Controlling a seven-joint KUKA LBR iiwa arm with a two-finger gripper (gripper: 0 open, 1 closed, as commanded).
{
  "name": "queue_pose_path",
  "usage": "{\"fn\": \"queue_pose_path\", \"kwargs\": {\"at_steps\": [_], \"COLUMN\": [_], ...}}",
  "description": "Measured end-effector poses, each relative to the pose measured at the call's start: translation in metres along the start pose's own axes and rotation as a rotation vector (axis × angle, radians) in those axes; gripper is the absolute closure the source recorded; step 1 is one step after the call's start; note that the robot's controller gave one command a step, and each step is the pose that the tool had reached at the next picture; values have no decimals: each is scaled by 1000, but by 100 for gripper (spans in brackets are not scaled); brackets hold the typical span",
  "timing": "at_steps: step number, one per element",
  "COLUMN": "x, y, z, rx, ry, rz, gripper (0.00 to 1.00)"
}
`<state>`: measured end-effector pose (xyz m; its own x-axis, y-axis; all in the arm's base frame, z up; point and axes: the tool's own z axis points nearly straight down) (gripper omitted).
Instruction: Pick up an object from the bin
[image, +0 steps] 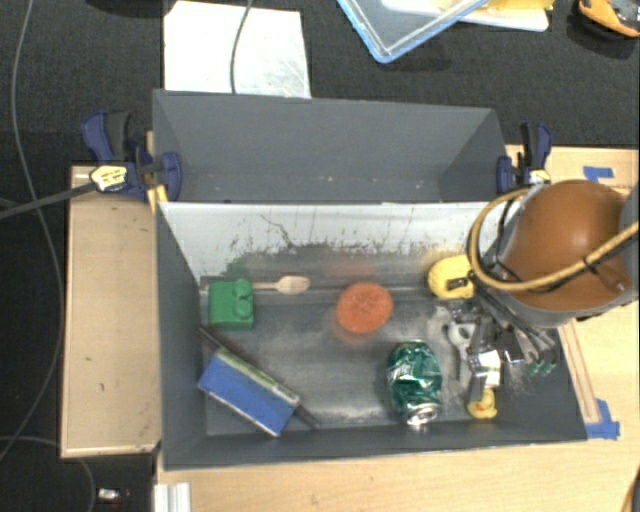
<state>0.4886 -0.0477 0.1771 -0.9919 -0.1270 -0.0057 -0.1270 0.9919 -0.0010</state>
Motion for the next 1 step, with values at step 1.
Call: {"fn": "queue_pose_path", "kwargs": {"at_steps": [1], "x": [10], "y": [6], "z": [46], "rx": [-5], "ry": [1], "rz": [-85], "gripper": [0]}}
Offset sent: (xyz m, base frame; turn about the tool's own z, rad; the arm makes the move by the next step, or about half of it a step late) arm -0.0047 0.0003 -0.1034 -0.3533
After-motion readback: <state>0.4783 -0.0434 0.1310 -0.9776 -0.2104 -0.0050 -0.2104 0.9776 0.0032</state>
